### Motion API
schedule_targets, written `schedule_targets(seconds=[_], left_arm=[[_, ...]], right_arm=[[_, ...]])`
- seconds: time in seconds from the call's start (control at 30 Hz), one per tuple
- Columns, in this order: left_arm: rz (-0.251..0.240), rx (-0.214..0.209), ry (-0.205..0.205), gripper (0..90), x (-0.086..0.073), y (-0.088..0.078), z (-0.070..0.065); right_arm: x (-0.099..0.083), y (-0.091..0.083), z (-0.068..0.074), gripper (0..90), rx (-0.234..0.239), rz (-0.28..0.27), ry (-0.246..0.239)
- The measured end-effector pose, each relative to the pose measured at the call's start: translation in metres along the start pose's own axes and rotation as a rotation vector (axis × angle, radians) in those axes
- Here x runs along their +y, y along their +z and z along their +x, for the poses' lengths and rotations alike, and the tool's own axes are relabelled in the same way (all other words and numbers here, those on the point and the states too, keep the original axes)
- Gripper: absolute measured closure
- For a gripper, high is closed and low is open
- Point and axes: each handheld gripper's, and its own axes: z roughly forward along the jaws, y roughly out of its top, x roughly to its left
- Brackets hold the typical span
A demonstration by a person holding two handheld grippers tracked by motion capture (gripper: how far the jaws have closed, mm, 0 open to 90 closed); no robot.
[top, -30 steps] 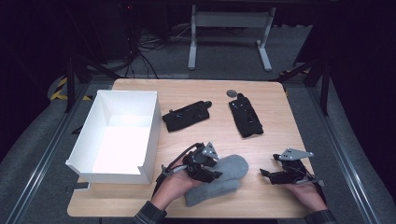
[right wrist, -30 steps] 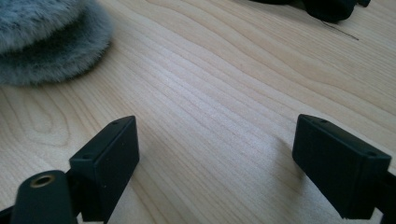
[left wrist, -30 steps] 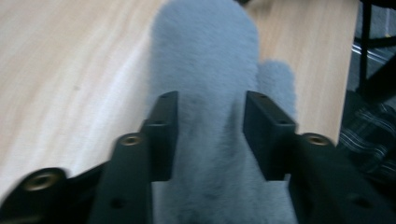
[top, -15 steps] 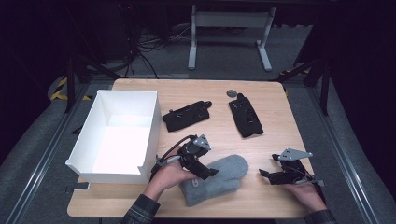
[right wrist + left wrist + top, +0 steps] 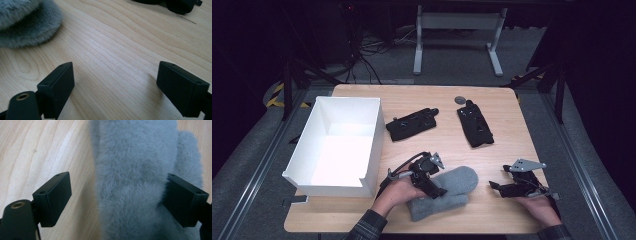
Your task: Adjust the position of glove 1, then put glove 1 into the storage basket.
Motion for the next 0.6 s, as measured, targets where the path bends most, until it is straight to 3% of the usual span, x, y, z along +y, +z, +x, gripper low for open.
schedule_targets(seconds=[0.13, 0.6], left_arm=[[0.008, -0.030, -0.015, 17.0, -0.0016, 0.0036, 0.0006], [0.031, -0.157, 0.003, 49.1, -0.0023, 0.0084, 0.0005]], right_arm=[[-0.0001, -0.0001, 0.0001, 15.0, 0.001, 0.000, -0.001], [-0.0002, -0.0001, 0.0002, 15.0, 0.002, 0.001, -0.004]])
